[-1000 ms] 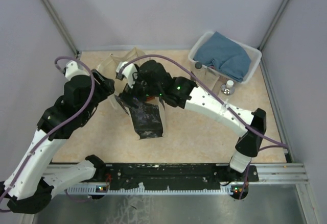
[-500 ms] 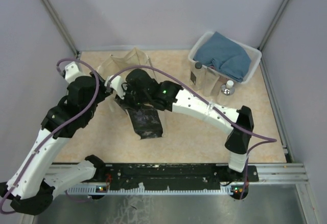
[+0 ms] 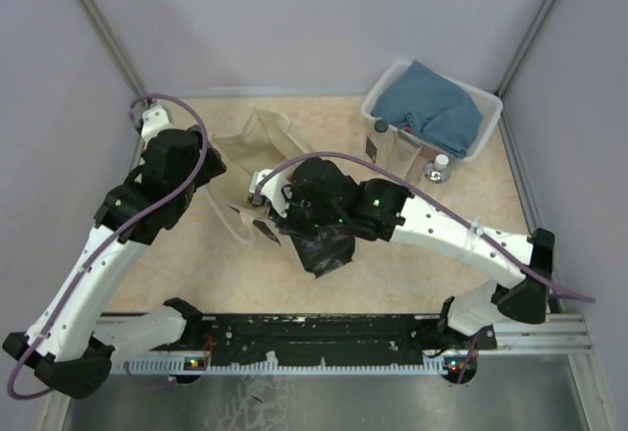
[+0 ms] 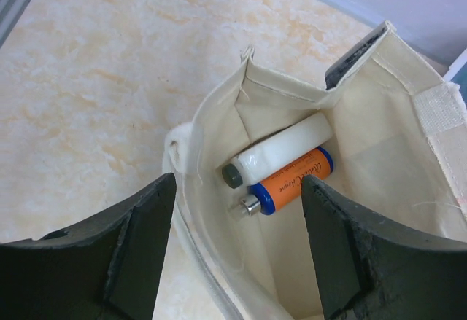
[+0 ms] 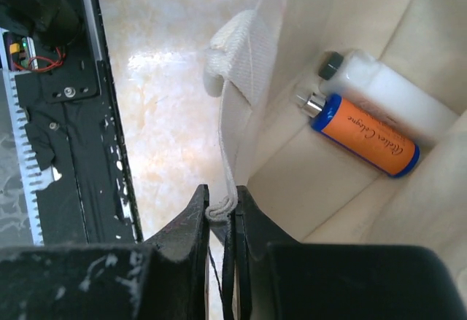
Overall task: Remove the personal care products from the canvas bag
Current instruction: Adjust the canvas bag at the center of the board.
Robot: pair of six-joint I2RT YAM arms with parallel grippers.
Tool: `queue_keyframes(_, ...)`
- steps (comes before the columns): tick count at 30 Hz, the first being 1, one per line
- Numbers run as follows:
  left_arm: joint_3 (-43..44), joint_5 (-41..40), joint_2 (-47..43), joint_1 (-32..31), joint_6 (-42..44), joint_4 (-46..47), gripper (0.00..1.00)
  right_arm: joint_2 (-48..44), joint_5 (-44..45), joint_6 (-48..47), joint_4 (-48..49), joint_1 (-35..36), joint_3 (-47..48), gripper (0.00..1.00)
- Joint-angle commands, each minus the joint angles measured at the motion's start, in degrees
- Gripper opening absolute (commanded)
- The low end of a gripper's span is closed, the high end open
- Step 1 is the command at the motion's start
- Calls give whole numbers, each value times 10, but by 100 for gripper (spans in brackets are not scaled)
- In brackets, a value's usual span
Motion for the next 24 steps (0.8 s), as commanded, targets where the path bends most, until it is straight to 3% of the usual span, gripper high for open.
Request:
queue_keyframes(1, 12, -7, -20, 5, 11, -40, 76, -47, 23, 17, -49, 8, -12, 0)
queue_keyframes(3, 7, 12, -13, 7, 1, -62, 77, -62, 33, 16, -43, 8, -19, 0)
queue_keyframes(4, 4, 24, -8, 7, -5, -68, 77, -69, 36, 17, -36, 8, -25, 11)
queue_keyframes(7, -11, 32, -7, 7, -10, -66, 78, -81, 34, 15, -28, 8, -27, 19)
queue_keyframes(8, -18, 32, -7, 7, -8, -60, 78, -81, 29, 12, -35, 8, -25, 3)
queue_keyframes(9, -23, 31, -5, 7, -6, -56, 79, -81, 26, 10, -42, 8, -22, 0)
queue_keyframes(17, -63, 38, 29, 29, 11, -18, 86, -105, 63, 18, -70, 8, -36, 0)
queue_keyframes(20, -97, 79, 35, 49, 20, 42, 79, -129, 65, 21, -68, 8, -42, 0)
queue_keyframes(21, -107, 101, 43, 55, 25, 61, 66, -137, 65, 22, -67, 8, -42, 17)
queue_keyframes(22, -115, 126, 51, 61, 30, 79, 46, -146, 72, 25, -64, 8, -43, 57)
queue_keyframes(23, -118, 151, 61, 66, 31, 86, 23, -156, 85, 31, -57, 8, -43, 84)
queue_keyframes(24, -118, 165, 70, 67, 23, 87, 3, -165, 99, 35, -48, 8, -44, 94)
